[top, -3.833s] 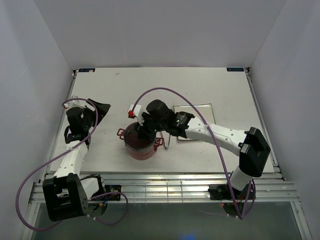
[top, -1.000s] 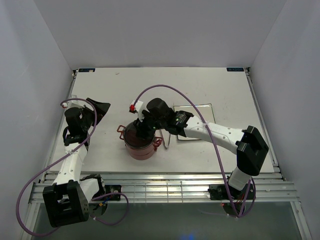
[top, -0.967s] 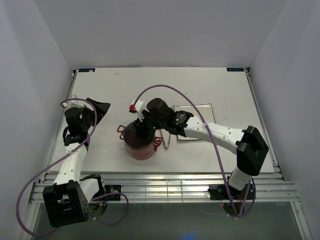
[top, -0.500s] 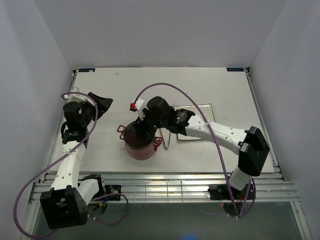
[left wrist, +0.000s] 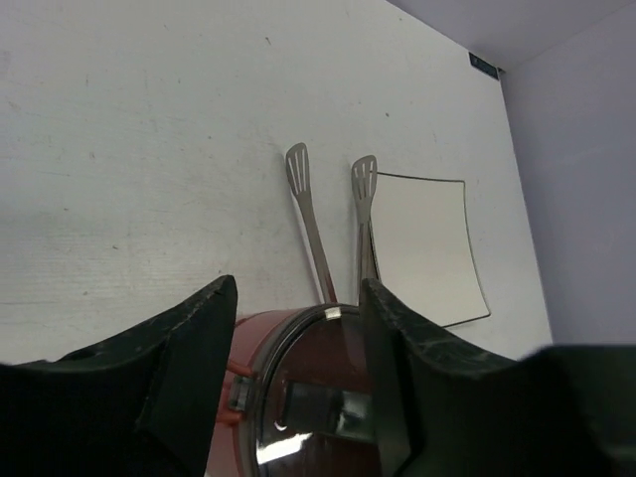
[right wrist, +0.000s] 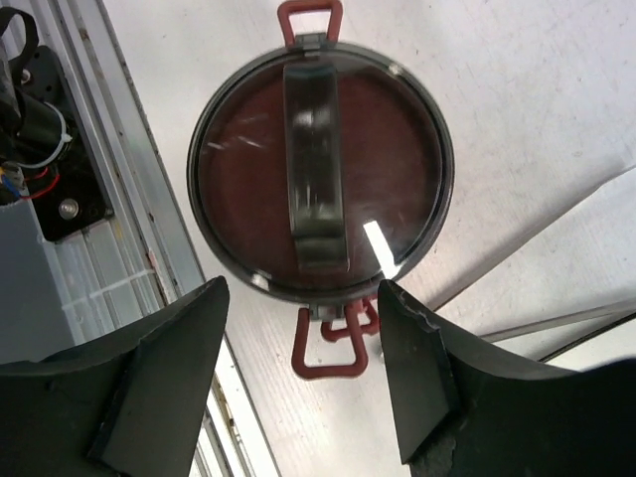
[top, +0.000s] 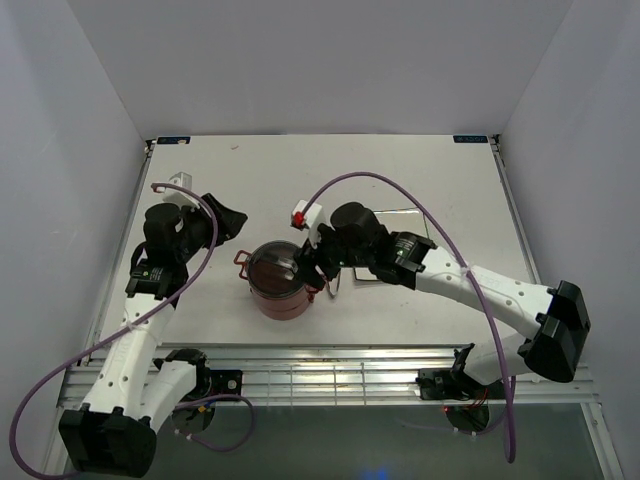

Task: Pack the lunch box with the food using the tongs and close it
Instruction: Place the box lid in the packing box.

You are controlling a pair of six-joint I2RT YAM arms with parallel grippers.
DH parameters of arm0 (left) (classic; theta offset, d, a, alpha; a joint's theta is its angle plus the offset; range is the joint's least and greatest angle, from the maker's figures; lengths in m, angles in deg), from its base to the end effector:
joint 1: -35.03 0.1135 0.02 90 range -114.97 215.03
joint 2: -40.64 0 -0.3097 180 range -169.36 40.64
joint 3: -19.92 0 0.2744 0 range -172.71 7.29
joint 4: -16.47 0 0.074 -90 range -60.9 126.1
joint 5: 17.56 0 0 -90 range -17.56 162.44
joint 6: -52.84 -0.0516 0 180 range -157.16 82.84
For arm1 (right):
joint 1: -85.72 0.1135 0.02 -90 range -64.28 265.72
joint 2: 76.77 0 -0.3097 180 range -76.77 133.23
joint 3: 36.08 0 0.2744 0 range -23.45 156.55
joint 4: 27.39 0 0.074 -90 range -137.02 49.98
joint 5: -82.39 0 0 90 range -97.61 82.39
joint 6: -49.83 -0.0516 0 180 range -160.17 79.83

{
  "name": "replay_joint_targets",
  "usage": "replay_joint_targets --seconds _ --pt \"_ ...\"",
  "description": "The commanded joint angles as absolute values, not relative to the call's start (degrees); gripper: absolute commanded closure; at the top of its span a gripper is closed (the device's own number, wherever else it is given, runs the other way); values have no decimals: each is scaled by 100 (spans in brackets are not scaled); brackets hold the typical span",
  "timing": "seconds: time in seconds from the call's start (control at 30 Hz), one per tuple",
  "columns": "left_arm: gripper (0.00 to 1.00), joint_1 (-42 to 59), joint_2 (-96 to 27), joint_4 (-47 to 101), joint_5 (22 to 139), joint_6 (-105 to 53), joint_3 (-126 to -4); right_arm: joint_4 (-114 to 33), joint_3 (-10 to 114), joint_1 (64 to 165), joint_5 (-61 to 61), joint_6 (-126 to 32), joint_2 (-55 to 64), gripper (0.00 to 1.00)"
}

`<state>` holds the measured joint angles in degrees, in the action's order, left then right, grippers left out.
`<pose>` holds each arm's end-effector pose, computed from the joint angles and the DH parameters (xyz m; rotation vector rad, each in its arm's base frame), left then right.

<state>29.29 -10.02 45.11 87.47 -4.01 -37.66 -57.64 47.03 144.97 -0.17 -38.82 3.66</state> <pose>0.2087 -0.0344 0.3403 -0.2992 1.9798 -0.6983 0.1750 0.3073 0.3738 -1.1490 1.7997 0.7472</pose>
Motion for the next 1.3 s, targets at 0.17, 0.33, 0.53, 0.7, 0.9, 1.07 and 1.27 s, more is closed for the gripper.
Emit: replay_joint_targets --seconds 0.17,0.33,0.53,0.7,0.9,1.07,1.27 --pt "58 2765 -489 5142 9484 -877 -4087 -5276 3333 14479 -49 -4175 -732 34" --pt "78 2738 -550 4774 10484 -641 -3833 -5346 3175 14479 -216 -4236 -742 37" --pt "96 2721 -638 4395 10575 -578 -3596 -5040 2578 14479 -462 -4754 -1180 39" --pt "100 2721 -753 4097 10540 -385 -3244 -4661 2111 14479 -725 -4939 -1226 43" --pt "100 2721 -542 3982 10127 -245 -3147 -3739 1690 14479 -1166 -5194 -1059 48" --pt "100 2712 -524 3745 10486 -51 -3138 -3404 1628 14479 -1464 -5396 -953 59" --pt "100 2686 -357 3736 10496 -121 -2910 -2596 1162 14479 -1587 -5704 -1190 62"
